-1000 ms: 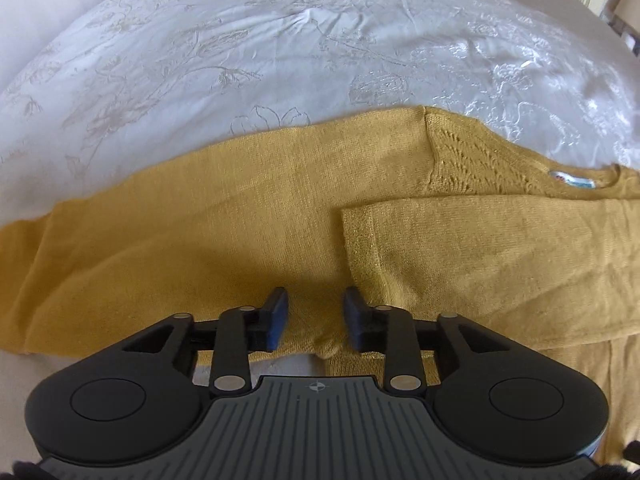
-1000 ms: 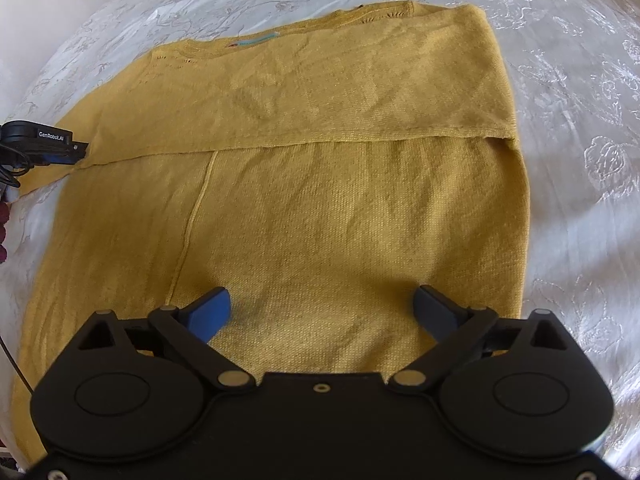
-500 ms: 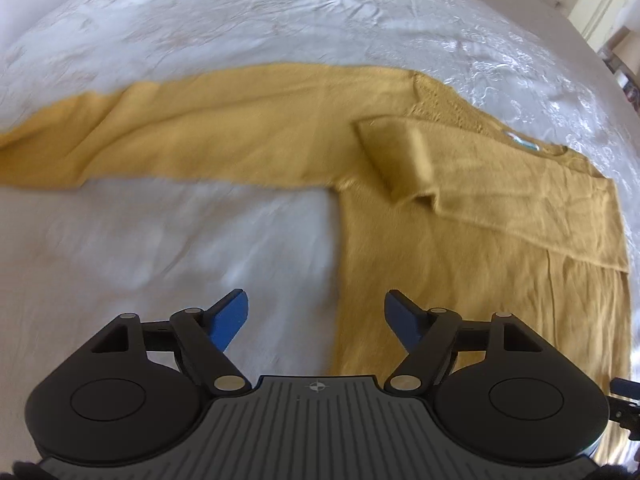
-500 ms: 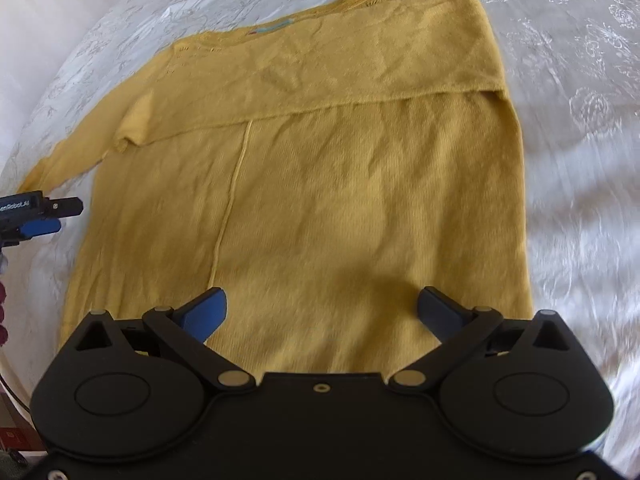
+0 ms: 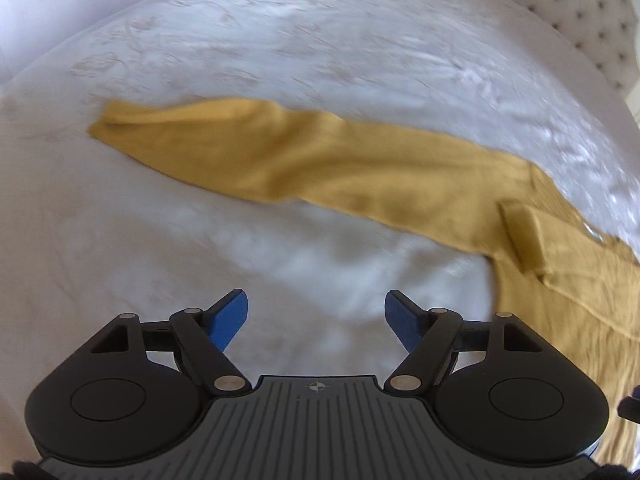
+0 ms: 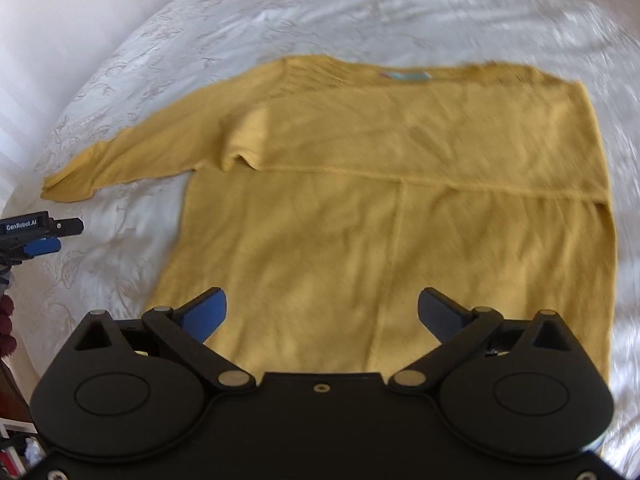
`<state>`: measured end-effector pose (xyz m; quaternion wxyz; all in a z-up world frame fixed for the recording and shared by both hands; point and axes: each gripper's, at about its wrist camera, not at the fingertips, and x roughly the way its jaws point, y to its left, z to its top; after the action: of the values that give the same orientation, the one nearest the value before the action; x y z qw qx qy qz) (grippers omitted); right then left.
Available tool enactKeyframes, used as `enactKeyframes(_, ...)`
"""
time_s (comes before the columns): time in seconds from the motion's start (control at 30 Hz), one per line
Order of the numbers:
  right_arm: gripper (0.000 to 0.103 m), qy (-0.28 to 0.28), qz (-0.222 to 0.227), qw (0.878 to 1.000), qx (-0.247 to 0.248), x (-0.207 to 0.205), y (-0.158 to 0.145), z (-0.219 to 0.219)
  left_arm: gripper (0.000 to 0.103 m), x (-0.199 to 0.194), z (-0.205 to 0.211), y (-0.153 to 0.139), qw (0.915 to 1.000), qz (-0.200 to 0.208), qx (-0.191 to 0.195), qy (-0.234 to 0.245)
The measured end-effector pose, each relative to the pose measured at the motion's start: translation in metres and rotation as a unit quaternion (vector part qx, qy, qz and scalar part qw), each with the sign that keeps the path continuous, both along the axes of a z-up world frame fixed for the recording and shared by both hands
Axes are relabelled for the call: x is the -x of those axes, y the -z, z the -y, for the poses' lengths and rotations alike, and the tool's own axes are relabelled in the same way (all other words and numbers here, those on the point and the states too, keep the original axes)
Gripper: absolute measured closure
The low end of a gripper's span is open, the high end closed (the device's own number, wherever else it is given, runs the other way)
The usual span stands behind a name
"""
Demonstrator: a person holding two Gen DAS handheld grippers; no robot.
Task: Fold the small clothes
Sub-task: 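Move the left gripper to the other sleeve cuff, then grasp the sleeve cuff with the left gripper and lift it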
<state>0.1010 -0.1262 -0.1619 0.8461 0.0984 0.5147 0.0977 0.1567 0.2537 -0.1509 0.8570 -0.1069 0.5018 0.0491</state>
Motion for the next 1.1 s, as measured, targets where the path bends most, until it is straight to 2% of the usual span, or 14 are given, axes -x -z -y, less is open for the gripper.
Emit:
enactKeyframes(0.2, 0.003, -0.024, 0.034, 0.997, 0.062, -0.027, -0.016, -0.056, 0.028, -0.032, -0.07, 0.009, 0.9995, 0.002, -0.013, -0.029)
enactKeyframes(0.3, 0.008, -0.02, 0.045, 0.993, 0.106, -0.041, -0.022, -0.079, 0.028, -0.049, -0.097, 0.014, 0.999, 0.0, -0.017, -0.043)
enactKeyframes(0.37, 0.012, -0.026, 0.051, 0.992, 0.113, -0.052, -0.025, -0.09, 0.028, -0.061, -0.109, 0.019, 0.9985, -0.001, -0.019, -0.052)
enactKeyframes(0.47, 0.026, -0.039, 0.056, 0.992, 0.109, -0.07, -0.027, -0.102, 0.028, -0.075, -0.124, 0.028, 0.9977, -0.002, -0.018, -0.066)
enactKeyframes(0.53, 0.043, -0.047, 0.055, 0.991, 0.112, -0.085, -0.024, -0.11, 0.028, -0.085, -0.131, 0.037, 0.9974, -0.006, -0.013, -0.071)
enactKeyframes(0.63, 0.045, -0.059, 0.048, 0.989, 0.123, -0.11, -0.014, -0.123, 0.028, -0.095, -0.136, 0.051, 0.997, -0.021, -0.008, -0.074)
enactKeyframes(0.83, 0.046, -0.073, 0.028, 0.989, 0.127, -0.147, 0.011, -0.138, 0.009, -0.102, -0.132, 0.061, 0.9969, -0.019, 0.002, -0.076)
enactKeyframes(0.97, 0.049, -0.083, 0.013, 0.987, 0.136, -0.16, 0.026, -0.146, 0.003, -0.104, -0.13, 0.062, 0.9966, -0.02, 0.007, -0.08)
enactKeyframes(1.0, 0.053, -0.084, 0.008, 0.986, 0.142, -0.162, 0.03, -0.147, 0.002, -0.104, -0.131, 0.062, 0.9965, -0.02, 0.009, -0.08)
enactKeyframes(1.07, 0.069, -0.085, 0.0, 0.984, 0.157, -0.166, 0.037, -0.148, 0.002, -0.104, -0.133, 0.063, 0.9963, -0.02, 0.015, -0.082)
enactKeyframes(1.1, 0.083, -0.082, -0.002, 0.984, 0.155, -0.166, 0.038, -0.146, 0.003, -0.103, -0.134, 0.063, 0.9962, -0.019, 0.017, -0.083)
